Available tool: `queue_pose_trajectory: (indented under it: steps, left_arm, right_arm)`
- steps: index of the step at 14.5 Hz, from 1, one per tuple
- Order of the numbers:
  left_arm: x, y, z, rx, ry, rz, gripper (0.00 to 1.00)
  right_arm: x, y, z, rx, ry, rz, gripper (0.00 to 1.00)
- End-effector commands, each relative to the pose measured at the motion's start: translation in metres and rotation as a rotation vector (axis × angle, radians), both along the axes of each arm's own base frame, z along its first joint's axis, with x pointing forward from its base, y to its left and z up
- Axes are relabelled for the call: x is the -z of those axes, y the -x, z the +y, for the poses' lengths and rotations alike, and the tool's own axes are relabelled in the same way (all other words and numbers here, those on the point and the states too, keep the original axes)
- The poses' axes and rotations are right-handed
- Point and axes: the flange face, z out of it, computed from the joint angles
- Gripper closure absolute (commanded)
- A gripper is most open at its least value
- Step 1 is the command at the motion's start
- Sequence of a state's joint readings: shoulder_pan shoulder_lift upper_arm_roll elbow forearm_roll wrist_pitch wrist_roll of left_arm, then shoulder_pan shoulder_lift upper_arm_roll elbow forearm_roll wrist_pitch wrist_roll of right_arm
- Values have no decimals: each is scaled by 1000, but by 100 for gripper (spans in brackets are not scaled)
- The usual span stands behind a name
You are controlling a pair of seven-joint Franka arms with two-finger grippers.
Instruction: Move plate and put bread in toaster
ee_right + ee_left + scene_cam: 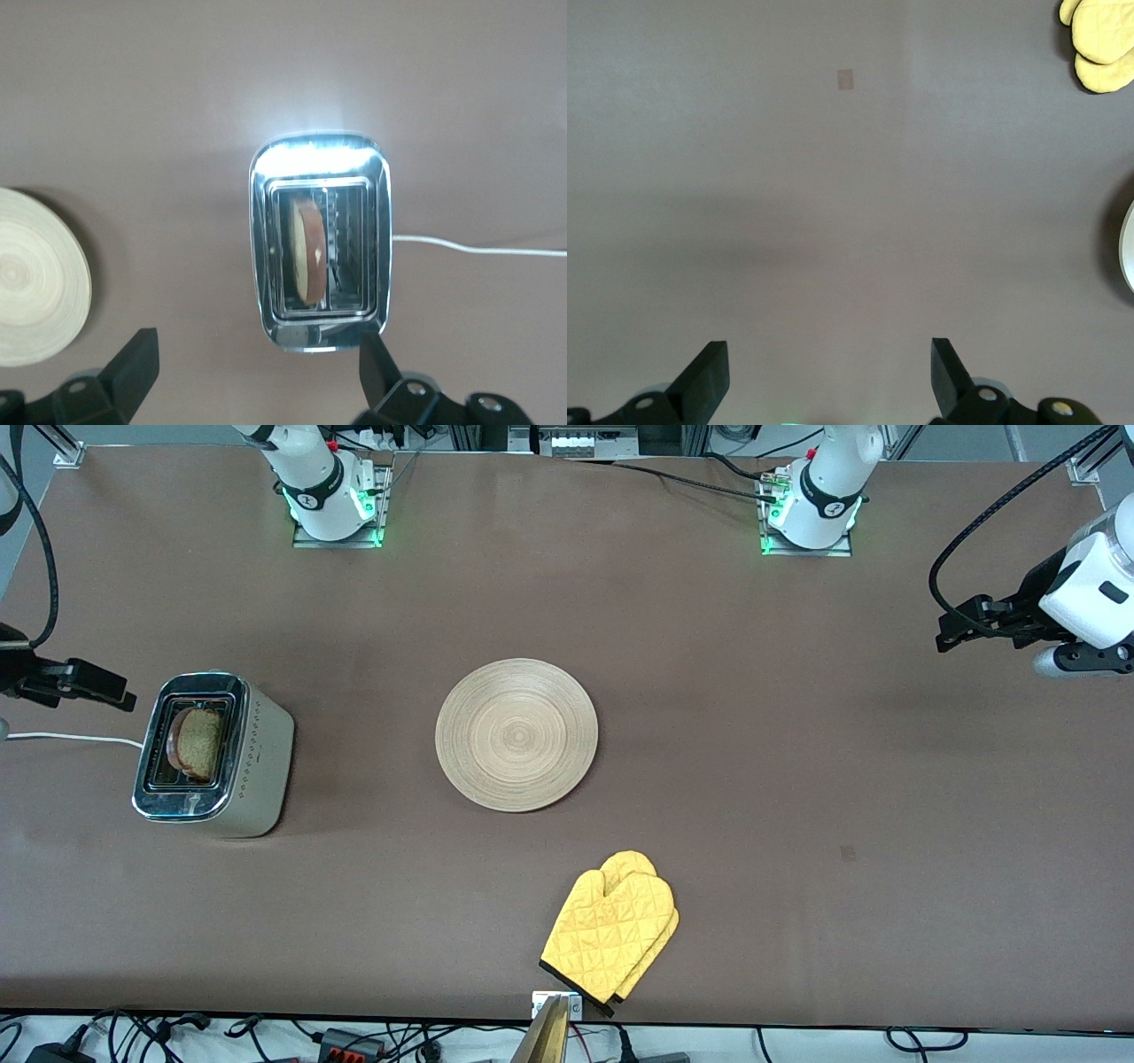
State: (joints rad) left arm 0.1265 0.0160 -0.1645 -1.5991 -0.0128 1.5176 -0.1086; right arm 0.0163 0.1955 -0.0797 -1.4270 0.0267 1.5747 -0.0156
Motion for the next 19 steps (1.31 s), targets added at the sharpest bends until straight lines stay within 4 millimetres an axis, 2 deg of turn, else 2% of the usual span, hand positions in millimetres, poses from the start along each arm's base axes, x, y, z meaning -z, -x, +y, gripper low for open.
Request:
queue_pose_trajectory:
  steps: [1,3,6,12,19]
  left_arm:
    - [-2,1,1,-12,21,-6,0]
    - [-2,1,2,-15,21,-6,0]
    - [-2,1,2,-15,21,-6,0]
    - [-2,1,2,-15,21,-6,0]
    - [-2,1,1,-13,21,-6,0]
  right_arm:
    - [10,33,2,-27,6,7,0]
    - [17,47,3,-26,3,-1,0]
    - [14,60,3,-26,2,-33,0]
    - [4,66,4,-28,1,-43,0]
    - [5,66,4,-28,1,-43,0]
